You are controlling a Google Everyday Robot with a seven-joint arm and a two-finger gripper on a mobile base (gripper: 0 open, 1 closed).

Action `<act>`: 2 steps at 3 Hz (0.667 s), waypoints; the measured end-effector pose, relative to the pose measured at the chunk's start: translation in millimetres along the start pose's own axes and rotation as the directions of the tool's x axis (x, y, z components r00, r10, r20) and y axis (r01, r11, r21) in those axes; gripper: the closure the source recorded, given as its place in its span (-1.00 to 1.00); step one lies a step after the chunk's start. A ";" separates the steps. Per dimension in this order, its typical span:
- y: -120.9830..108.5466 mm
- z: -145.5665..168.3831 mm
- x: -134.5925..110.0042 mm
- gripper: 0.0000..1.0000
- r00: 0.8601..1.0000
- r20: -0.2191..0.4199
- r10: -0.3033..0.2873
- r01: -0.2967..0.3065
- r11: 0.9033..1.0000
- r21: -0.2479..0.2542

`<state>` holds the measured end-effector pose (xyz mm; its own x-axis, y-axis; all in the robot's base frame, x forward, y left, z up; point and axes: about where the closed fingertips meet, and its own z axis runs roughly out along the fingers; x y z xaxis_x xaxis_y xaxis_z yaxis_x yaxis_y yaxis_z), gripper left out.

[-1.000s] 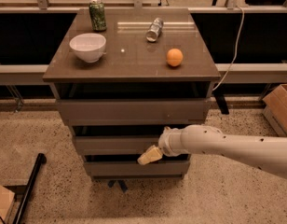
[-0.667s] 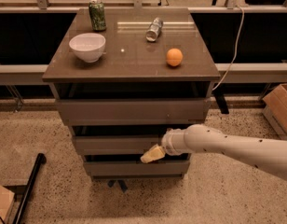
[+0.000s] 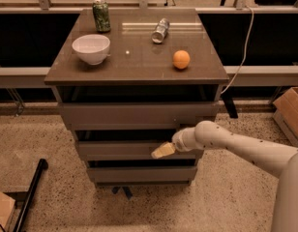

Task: Open middle drawer

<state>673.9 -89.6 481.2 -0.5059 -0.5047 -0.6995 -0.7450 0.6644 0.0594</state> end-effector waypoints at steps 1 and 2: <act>3.8 13.6 2.6 -1.00 1.000 -0.011 0.023 -0.023 1.000 0.003; 0.6 41.9 13.4 -1.00 0.997 0.001 0.082 -0.082 0.996 -0.014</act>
Offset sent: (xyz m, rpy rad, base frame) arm 0.0231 0.0216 -0.0731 0.0978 0.0902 -0.0931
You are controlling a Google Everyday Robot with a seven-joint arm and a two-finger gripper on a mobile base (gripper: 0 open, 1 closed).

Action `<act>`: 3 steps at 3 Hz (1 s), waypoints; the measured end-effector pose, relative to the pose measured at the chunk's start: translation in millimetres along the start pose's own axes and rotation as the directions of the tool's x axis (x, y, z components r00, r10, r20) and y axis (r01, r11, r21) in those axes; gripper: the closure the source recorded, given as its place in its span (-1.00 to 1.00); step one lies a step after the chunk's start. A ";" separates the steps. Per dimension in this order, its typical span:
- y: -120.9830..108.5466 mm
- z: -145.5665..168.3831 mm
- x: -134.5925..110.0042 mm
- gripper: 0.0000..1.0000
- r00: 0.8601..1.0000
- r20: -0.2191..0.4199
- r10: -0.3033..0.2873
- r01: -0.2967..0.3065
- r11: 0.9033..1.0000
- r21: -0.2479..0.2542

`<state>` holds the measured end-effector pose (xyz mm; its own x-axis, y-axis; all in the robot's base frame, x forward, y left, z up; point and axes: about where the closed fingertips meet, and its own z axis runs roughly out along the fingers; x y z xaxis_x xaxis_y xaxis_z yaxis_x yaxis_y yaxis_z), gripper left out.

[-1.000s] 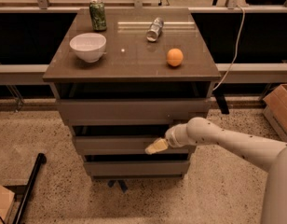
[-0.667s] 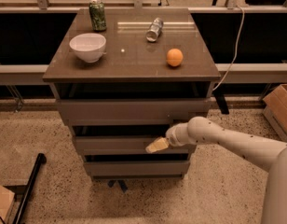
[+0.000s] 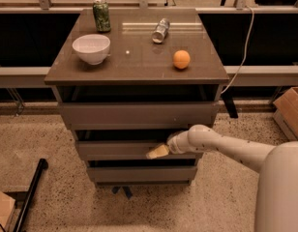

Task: Open middle drawer

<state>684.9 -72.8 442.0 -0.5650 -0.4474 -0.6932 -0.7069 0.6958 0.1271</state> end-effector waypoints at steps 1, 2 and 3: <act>-2.5 13.8 10.2 -0.50 0.999 -0.006 0.052 -0.053 0.999 -0.009; -1.5 8.4 4.9 -0.01 0.999 -0.006 0.052 -0.053 0.999 -0.009; -0.4 2.3 -1.0 0.59 0.999 -0.006 0.052 -0.052 0.999 -0.009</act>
Offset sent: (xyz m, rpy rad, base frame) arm -0.0016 0.0005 -0.0613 0.0492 0.1538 -0.0836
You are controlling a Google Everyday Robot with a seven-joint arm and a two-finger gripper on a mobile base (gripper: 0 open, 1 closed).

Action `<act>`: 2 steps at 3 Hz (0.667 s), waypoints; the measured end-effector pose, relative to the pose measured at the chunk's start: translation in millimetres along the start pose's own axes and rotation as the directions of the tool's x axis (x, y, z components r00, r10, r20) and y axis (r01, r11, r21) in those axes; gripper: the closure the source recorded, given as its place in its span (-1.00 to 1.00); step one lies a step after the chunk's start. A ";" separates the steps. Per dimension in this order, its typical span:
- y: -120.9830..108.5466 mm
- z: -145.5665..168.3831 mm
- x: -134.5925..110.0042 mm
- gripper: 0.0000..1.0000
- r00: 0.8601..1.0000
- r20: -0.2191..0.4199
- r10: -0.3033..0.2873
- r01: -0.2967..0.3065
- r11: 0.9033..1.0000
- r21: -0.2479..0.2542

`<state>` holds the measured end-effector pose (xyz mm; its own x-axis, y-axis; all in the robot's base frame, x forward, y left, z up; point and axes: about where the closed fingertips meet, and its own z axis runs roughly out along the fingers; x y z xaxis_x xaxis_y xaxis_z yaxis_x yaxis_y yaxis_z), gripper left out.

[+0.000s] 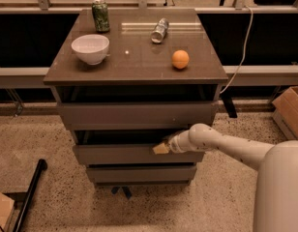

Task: Open middle drawer

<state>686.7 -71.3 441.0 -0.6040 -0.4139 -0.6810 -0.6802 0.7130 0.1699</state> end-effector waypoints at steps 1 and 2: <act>0.5 -1.9 -1.9 1.00 1.000 0.000 0.000 0.000 1.000 0.000; 0.7 -2.9 -2.8 -1.00 1.000 0.000 0.000 0.000 1.000 0.000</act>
Offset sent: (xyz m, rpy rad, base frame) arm -0.0459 0.0169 0.0094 -0.0213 0.0525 0.3410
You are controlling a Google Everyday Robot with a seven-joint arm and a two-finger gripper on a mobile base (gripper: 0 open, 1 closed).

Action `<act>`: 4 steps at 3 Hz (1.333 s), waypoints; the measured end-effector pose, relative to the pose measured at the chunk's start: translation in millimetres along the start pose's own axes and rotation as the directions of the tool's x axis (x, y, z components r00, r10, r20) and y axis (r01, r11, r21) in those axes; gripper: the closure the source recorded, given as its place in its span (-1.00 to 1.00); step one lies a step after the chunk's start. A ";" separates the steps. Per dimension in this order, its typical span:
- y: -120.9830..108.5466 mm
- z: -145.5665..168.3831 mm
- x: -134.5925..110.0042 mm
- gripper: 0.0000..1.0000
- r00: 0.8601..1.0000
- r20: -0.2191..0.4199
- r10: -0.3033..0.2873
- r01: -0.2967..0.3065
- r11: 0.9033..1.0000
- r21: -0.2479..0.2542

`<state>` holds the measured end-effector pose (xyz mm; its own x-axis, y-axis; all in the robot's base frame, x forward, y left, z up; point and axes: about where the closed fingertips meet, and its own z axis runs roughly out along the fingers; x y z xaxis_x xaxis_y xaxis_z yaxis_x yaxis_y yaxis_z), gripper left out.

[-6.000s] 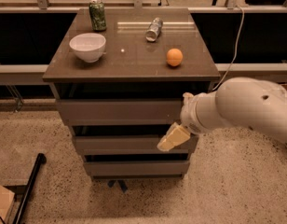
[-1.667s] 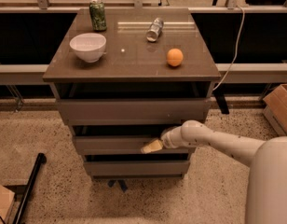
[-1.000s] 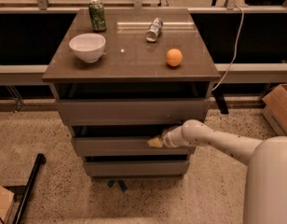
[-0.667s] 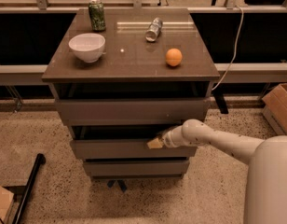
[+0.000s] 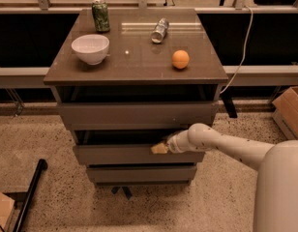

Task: Open middle drawer

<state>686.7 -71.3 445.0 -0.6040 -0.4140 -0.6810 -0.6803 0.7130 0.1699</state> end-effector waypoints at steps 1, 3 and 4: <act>0.1 0.0 0.1 -1.00 1.000 0.000 0.000 0.000 1.000 0.000; 23.3 -9.1 30.9 -0.61 0.995 -0.101 0.012 -0.013 1.000 -0.012; 27.1 -11.2 36.0 -0.15 0.993 -0.117 0.020 -0.022 1.000 -0.018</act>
Offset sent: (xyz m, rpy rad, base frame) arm -0.0621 -0.0043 -0.0094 -0.1240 0.1057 0.0440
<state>641.9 -73.3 433.2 -0.6614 -0.4631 -0.5900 -0.6745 0.7113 0.1979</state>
